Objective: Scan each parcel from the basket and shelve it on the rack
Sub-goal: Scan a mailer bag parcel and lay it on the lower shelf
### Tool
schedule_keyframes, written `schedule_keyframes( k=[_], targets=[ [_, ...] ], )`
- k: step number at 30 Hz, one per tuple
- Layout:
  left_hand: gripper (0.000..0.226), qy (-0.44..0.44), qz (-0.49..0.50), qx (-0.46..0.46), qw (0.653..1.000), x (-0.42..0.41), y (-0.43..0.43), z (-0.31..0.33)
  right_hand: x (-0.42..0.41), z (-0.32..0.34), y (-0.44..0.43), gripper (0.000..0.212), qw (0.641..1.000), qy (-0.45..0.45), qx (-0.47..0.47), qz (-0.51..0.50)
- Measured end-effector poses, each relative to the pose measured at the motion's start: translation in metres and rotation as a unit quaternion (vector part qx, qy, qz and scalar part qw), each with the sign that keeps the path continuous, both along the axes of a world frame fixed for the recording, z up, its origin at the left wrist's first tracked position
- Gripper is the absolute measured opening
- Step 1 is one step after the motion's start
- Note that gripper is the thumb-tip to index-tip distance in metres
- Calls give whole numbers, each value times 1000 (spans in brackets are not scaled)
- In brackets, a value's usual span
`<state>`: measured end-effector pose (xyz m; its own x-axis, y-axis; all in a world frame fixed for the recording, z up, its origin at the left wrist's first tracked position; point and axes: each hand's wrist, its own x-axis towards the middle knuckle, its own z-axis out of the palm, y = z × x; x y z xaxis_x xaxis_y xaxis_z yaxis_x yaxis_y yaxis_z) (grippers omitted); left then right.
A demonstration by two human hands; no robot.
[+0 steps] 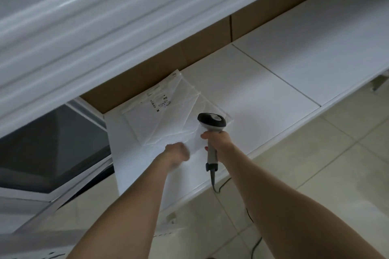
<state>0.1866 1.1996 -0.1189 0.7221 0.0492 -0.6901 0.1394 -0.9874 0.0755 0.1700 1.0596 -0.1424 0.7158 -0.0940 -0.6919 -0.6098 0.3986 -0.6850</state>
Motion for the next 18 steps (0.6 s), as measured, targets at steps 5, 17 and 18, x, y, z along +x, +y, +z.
schedule_keyframes(
  k=[5,17,18],
  targets=[
    [44,3,-26,57,998,10,8,2,2,3,9,25,999,-15,-8,51],
    [48,-105,-17,84,991,-1,-7,-23,-2,-1,-15,22,999,-19,-30,21],
    [48,-109,-13,90,990,-1,-5,-24,-3,-1,-17,23,999,-19,-29,20]
  ],
)
